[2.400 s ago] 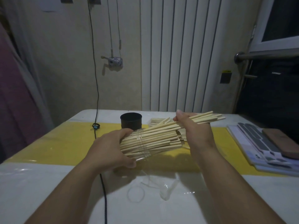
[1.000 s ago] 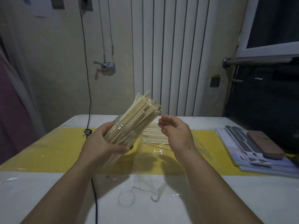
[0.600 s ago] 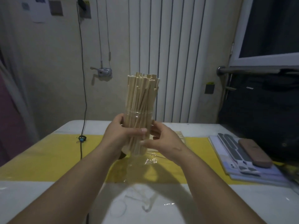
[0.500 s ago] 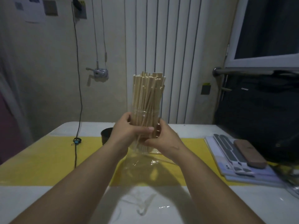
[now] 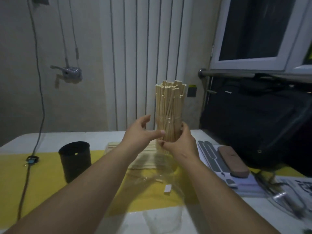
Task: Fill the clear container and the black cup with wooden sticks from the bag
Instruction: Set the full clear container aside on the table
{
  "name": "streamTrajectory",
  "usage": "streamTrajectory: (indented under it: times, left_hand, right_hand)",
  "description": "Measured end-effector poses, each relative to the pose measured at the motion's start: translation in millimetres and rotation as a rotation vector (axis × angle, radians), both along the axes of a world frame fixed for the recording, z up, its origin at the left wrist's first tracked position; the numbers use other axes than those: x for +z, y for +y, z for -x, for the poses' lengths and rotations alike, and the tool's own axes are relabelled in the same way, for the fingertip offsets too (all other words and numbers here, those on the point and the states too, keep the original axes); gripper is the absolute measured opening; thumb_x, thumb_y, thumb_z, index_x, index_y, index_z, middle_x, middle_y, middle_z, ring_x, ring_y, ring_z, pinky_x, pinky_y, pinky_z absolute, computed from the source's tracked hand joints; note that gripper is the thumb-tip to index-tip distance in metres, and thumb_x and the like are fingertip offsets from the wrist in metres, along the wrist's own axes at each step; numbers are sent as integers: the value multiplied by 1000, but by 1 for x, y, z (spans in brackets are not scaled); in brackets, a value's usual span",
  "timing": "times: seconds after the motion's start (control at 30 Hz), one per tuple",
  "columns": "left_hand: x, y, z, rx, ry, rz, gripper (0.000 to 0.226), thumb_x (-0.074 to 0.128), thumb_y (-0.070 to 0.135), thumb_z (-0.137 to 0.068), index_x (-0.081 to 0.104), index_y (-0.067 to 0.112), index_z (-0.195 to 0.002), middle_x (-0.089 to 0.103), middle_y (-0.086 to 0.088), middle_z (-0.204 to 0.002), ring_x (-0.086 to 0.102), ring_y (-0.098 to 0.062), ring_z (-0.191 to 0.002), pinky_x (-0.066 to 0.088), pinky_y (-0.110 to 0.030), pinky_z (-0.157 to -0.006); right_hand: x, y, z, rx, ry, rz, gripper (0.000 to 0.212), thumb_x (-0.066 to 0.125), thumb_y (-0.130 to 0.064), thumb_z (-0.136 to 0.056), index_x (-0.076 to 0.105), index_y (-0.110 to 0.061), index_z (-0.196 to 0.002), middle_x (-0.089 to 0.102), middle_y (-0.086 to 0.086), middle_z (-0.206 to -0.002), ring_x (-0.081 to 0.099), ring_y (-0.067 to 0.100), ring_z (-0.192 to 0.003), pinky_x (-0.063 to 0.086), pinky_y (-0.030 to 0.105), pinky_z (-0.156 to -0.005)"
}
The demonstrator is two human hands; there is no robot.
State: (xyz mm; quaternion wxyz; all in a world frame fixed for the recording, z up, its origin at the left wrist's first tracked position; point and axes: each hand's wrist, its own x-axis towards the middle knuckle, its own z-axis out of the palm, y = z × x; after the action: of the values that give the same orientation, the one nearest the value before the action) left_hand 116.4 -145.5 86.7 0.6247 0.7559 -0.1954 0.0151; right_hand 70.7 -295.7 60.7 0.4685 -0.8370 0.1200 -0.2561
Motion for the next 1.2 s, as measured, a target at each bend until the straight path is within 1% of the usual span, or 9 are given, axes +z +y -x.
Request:
streamTrajectory:
  times: [0.27,0.43,0.73,0.83,0.9,0.97,1.07,1.13,1.2]
  left_hand:
    - [-14,-11,-29,12,-1,-52,77,81,36,-82,43,32,-149,41,4,-155,38,-18,-142,38,-37,-104]
    - [-26,-14,-39,26,12,-75,76,81,35,-82,44,30,-149,44,3,-153,40,-17,-141,37,-31,-98]
    - [-34,6,-33,104,-23,-124,71,79,36,-83,47,28,-146,48,5,-150,43,-17,-137,38,-32,-99]
    - [-32,20,-25,133,-38,-125,69,79,35,-83,48,29,-145,48,6,-150,44,-16,-136,38,-30,-98]
    - [-28,31,-20,159,-48,-124,70,79,36,-83,47,29,-145,48,5,-149,44,-15,-137,39,-31,-99]
    - [-24,42,-16,212,-68,-112,71,79,36,-84,46,28,-146,48,4,-149,45,-16,-136,40,-32,-101]
    - [-16,60,-6,338,-116,-65,69,78,33,-85,47,26,-145,49,3,-149,45,-16,-136,37,-29,-100]
    - [-12,71,2,427,-161,-64,67,77,33,-86,46,26,-145,47,4,-150,44,-17,-137,36,-28,-98]
    - [-12,83,8,531,-207,-95,67,77,33,-86,46,25,-145,46,4,-149,43,-19,-136,36,-30,-97]
  right_hand:
    - [-30,-45,-27,-161,123,-31,97,85,-36,-73,23,-26,-149,50,3,-142,52,29,-127,48,47,-100]
    - [-48,-50,-37,-179,177,-52,96,83,-36,-76,22,-24,-149,47,5,-144,51,29,-127,48,45,-99]
    - [-64,-46,-35,-179,236,-68,100,82,-34,-77,14,-26,-151,41,6,-151,47,32,-133,43,49,-104]
    - [-63,-44,-32,-187,258,-75,90,82,-26,-78,26,-21,-147,50,7,-144,52,31,-128,46,46,-101]
    - [-61,-41,-29,-214,263,-79,76,81,-22,-78,37,-17,-140,56,8,-135,58,30,-119,51,42,-93]
    - [-56,-34,-25,-248,216,-94,67,78,-23,-80,42,-15,-137,57,9,-131,60,30,-114,53,40,-88]
    - [-40,-17,-15,-283,25,-117,61,71,-30,-84,43,-20,-138,57,8,-129,59,30,-111,53,43,-87]
    - [-27,-2,-7,-259,-86,-120,56,69,-29,-85,46,-22,-136,58,5,-128,58,29,-113,51,46,-92]
    - [-18,14,-1,-198,-117,-116,54,68,-26,-87,48,-21,-137,57,3,-132,55,27,-119,48,45,-99]
